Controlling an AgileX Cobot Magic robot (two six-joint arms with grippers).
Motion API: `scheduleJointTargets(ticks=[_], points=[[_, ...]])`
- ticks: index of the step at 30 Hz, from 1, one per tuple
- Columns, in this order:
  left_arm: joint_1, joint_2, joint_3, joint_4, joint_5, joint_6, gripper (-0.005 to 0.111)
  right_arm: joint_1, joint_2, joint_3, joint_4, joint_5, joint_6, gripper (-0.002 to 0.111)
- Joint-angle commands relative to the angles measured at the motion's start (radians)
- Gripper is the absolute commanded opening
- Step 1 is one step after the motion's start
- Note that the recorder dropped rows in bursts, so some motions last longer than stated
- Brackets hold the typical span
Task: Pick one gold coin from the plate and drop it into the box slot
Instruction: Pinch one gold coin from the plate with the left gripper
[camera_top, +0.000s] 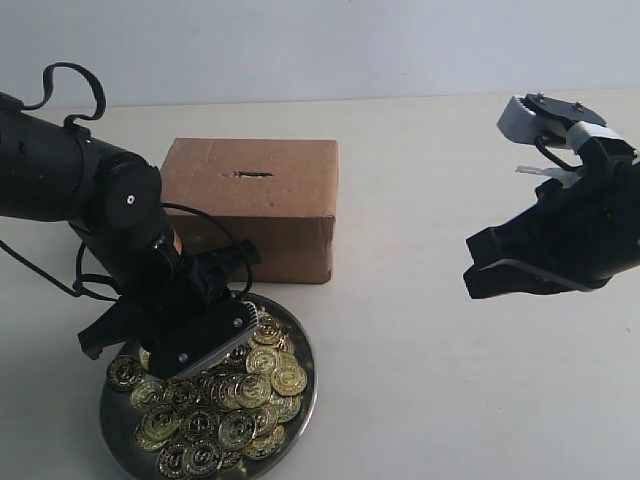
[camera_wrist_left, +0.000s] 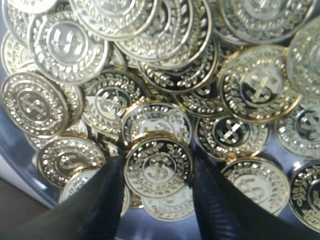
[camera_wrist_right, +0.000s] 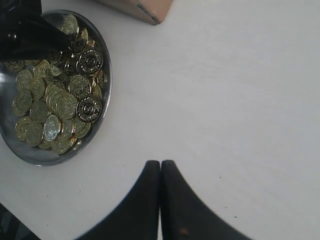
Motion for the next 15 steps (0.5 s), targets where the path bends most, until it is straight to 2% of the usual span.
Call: scheduleJointTargets(ticks=[1,7,15], points=[[-0.006,-0.001,0.005,-0.001,0.007,0.001,0.042,0.002,-0.001,-0.007,0.007,0.003,-0.007,0.000],[-0.006,-0.001,0.005,-0.001,0.007,0.001,0.027,0.002,-0.001,-0.007,0.009,0.003,-0.007,0.000],[-0.006,-0.067,0.005,-0.001,0.005,-0.043,0.026,0.002,-0.001,-0.007,0.021,0.003,-0.009,0.000]])
